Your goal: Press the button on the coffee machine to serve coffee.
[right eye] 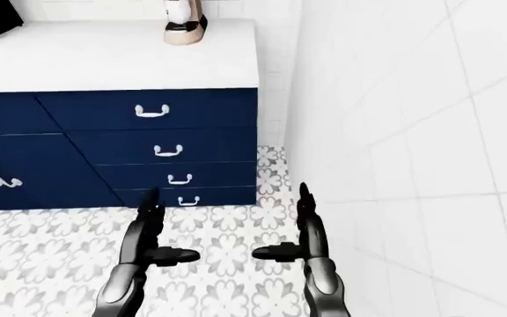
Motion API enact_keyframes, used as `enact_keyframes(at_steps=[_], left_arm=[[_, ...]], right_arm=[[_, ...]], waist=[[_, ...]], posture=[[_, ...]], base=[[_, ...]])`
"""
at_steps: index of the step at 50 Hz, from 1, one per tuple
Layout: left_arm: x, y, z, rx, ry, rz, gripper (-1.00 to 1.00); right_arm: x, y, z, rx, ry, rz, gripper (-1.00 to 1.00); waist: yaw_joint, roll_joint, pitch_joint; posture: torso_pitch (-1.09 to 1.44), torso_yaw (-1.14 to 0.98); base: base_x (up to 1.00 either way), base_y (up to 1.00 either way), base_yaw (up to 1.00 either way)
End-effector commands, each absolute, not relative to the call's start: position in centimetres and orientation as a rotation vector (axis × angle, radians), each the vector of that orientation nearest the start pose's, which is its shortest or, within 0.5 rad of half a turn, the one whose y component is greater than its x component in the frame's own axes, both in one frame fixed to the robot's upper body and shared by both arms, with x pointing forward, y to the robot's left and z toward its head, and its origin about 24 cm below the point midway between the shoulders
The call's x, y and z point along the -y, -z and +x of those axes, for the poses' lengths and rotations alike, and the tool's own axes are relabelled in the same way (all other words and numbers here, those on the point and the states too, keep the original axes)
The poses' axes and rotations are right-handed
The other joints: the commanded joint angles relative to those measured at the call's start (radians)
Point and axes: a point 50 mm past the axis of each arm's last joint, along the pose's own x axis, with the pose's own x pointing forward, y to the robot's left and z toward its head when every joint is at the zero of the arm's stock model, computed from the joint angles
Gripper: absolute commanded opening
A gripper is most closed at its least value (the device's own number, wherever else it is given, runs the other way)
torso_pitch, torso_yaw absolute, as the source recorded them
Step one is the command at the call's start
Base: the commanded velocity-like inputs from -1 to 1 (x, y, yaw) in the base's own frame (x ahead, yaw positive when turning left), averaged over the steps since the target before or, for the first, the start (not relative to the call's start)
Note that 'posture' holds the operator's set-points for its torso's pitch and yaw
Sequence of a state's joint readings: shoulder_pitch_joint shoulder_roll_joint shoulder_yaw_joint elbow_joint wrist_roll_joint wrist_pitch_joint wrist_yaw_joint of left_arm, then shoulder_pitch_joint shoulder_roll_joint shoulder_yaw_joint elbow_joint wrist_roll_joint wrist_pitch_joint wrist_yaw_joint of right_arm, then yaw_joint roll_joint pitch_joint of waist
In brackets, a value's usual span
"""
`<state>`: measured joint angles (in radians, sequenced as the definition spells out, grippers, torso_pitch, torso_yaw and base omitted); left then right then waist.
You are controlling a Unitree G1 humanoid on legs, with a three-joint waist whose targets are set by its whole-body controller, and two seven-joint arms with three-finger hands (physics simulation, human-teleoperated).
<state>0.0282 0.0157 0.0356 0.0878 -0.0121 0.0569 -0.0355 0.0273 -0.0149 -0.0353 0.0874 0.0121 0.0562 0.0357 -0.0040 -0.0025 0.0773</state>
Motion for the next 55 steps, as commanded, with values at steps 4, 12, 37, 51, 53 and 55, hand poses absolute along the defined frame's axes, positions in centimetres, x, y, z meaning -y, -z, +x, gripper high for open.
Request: enact_keyframes(at_steps=[4,12,37,51,53,55], left_arm=[[-16.1,-4.0,25.5,-0.008,-0.008,-0.001,1.00],[-16.1,-4.1,25.5,-0.007,-0.010,-0.001,1.00],[-17.6,-15.5,32.8,0.085,-0.019,-0.101,1.00],[-18.2,-23.3,34.8,0.146,-0.009,-0.070,1.00],[-18.4,-24.3,34.7,0.164,-0.021,-0.071,1.00],[-18.5,-25.1,34.9,0.185,-0.019,-0.065,1.00]], right_arm=[[15.9,-4.2,25.1,0.002,0.000,-0.078,1.00],[16.1,-4.2,25.1,0.005,0.015,-0.095,1.00],[16.8,-15.9,31.9,0.097,0.049,-0.091,1.00],[17.3,-24.3,33.0,0.192,0.085,-0.134,1.00],[17.4,-25.6,32.9,0.210,0.077,-0.137,1.00],[17.9,-26.1,32.8,0.216,0.112,-0.179,1.00]], waist=[[0.007,-0.002,-0.051],[0.008,-0.006,-0.076],[0.006,-0.001,-0.094],[0.008,0.002,-0.077],[0.007,0.002,-0.073],[0.008,0.001,-0.070]], posture=[[0.00,0.00],[0.00,0.00],[0.00,0.00],[0.00,0.00],[0.00,0.00],[0.00,0.00]], base=[[0.00,0.00,0.00],[0.00,0.00,0.00],[0.00,0.00,0.00],[0.00,0.00,0.00],[0.00,0.00,0.00],[0.00,0.00,0.00]])
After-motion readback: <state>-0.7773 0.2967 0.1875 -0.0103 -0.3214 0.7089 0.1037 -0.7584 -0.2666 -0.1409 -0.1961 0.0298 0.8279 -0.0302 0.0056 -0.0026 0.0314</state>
